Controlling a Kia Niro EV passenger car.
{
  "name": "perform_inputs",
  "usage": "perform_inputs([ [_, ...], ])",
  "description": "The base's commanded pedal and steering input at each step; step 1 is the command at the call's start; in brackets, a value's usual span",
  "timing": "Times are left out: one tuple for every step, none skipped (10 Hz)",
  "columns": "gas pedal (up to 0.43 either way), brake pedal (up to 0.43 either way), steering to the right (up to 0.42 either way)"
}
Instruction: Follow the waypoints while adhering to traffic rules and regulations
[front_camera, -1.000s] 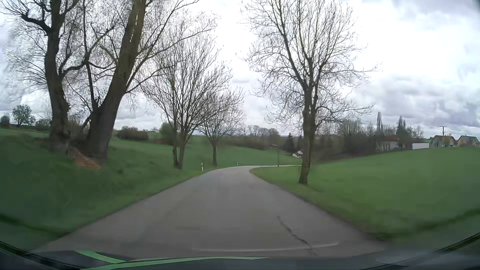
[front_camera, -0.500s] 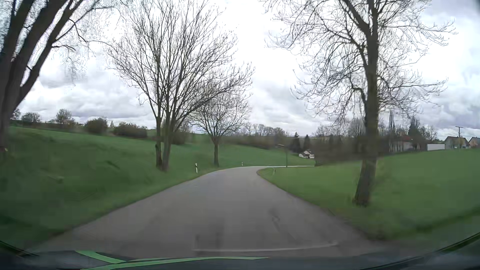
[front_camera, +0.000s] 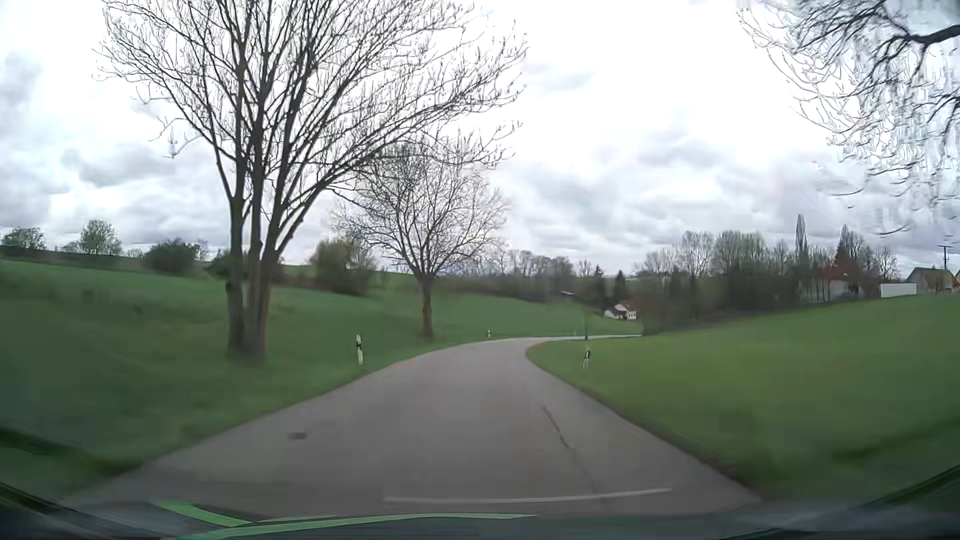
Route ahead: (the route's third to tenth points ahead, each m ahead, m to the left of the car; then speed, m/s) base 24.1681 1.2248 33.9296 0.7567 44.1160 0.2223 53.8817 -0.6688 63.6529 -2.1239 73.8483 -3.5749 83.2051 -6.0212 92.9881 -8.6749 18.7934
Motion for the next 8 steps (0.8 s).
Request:
perform_inputs([
  [0.000,0.061,0.007],
  [0.000,0.061,0.006],
  [0.000,0.061,0.006],
  [0.000,0.061,0.008],
  [0.000,0.067,0.009],
  [0.000,0.073,0.010],
  [0.000,0.073,0.011],
  [0.000,0.073,0.012],
])
